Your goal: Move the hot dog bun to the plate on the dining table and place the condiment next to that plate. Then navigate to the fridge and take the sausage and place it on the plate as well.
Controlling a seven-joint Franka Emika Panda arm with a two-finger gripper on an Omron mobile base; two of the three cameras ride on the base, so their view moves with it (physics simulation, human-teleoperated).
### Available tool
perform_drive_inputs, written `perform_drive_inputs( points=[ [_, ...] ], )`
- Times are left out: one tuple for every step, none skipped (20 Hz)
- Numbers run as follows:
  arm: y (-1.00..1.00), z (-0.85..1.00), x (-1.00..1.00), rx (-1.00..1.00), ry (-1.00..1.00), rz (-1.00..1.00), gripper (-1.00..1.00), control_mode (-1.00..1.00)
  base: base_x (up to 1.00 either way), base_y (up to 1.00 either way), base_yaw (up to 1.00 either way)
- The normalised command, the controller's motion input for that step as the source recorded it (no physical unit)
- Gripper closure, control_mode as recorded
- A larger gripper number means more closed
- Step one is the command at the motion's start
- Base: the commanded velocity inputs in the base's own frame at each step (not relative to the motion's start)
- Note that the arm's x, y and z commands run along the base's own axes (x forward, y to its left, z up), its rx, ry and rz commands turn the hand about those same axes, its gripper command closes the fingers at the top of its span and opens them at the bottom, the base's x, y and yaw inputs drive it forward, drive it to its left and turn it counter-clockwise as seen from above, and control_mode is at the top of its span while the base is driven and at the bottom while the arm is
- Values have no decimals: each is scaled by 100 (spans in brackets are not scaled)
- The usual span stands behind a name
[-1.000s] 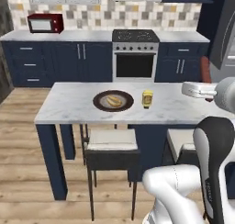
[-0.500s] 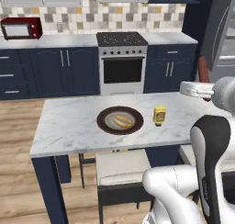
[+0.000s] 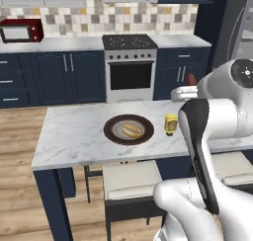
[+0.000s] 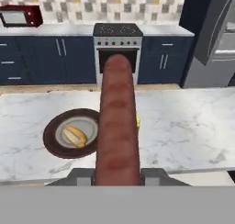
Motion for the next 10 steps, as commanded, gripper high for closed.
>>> perform_drive_inputs(
  points=[
    [39, -47, 100, -17, 83, 5, 100, -100, 0, 0, 0],
    [31, -53, 100, -14, 77, 5, 100, -100, 0, 0, 0],
    [27, -61, 93, -11, 65, 7, 100, -100, 0, 0, 0],
    [29, -65, 87, -9, 58, 6, 100, -100, 0, 0, 0],
    [28, -65, 87, -7, 55, 6, 100, -100, 0, 0, 0],
    [27, -69, 86, -5, 54, 7, 100, -100, 0, 0, 0],
    [12, -74, 88, -1, 50, 13, 100, -100, 0, 0, 0],
    [0, -76, 83, 0, 49, 17, 100, -100, 0, 0, 0],
    [0, -76, 81, 0, 45, 21, 100, -100, 0, 0, 0],
    [0, -72, 81, 0, 42, 22, 100, -100, 0, 0, 0]
  ],
)
